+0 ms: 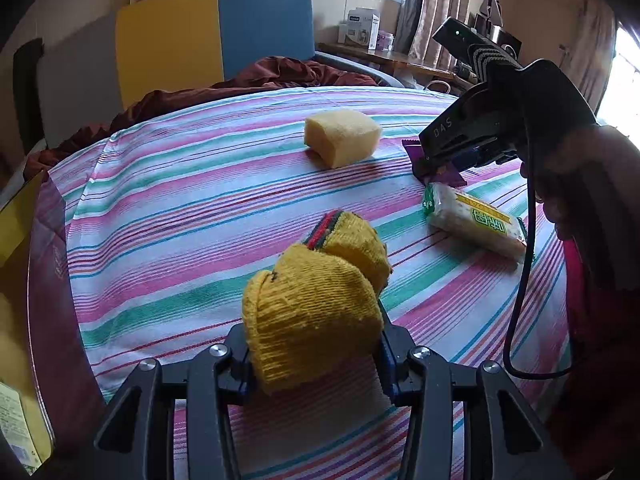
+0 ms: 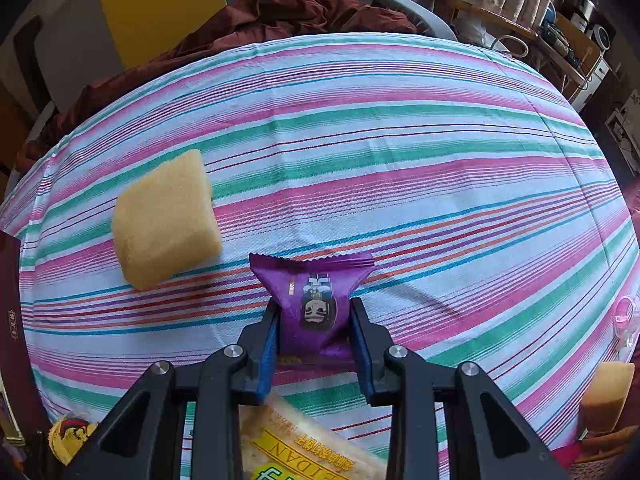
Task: Organize objects
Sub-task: 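Carry the yellow sock into the gold box with the left gripper while the right gripper holds the purple packet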
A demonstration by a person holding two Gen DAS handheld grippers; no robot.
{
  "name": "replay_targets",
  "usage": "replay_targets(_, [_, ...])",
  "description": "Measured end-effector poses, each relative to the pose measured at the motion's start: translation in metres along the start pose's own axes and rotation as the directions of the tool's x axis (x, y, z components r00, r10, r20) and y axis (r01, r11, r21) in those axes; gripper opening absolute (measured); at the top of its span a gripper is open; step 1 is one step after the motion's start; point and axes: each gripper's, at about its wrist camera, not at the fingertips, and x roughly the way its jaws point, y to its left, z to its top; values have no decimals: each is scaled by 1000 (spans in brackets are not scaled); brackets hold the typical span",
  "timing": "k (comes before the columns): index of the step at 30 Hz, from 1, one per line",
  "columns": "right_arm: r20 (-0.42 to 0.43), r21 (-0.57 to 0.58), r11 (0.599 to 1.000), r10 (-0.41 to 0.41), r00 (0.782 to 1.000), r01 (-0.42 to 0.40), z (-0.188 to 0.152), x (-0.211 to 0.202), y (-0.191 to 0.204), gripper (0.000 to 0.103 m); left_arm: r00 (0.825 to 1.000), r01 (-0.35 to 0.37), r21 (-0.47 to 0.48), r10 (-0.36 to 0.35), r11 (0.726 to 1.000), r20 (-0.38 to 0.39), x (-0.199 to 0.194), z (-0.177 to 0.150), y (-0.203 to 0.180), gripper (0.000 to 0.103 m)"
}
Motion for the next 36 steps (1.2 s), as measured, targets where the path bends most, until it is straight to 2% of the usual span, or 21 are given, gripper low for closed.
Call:
replay_targets(8, [2,-3,1000,-1,1000,1,0,-2,-9,32,999,-53,-3,53,999,-12,-13,2,0,45])
replay_targets(21, [9,-21,1000,-14,1000,14,1,-8,-26,32,986,-112,-16,113,994,120,-80,19,10,45])
replay_targets(30, [20,-46,998,-35,999,36,3,-12,-40,32,968,-171,-87,183,982,169,-119,16,46,45])
replay_targets(33, [23,-55,997,-45,999,46,-12,-27,-22,32,964,-186,-126,206,974,168,-127,12,61,45])
replay_targets(36, [26,-61,997,-52,998,53,-11,-30,-23,32,961,-202,-154,226,967,162,-131,6,74,45])
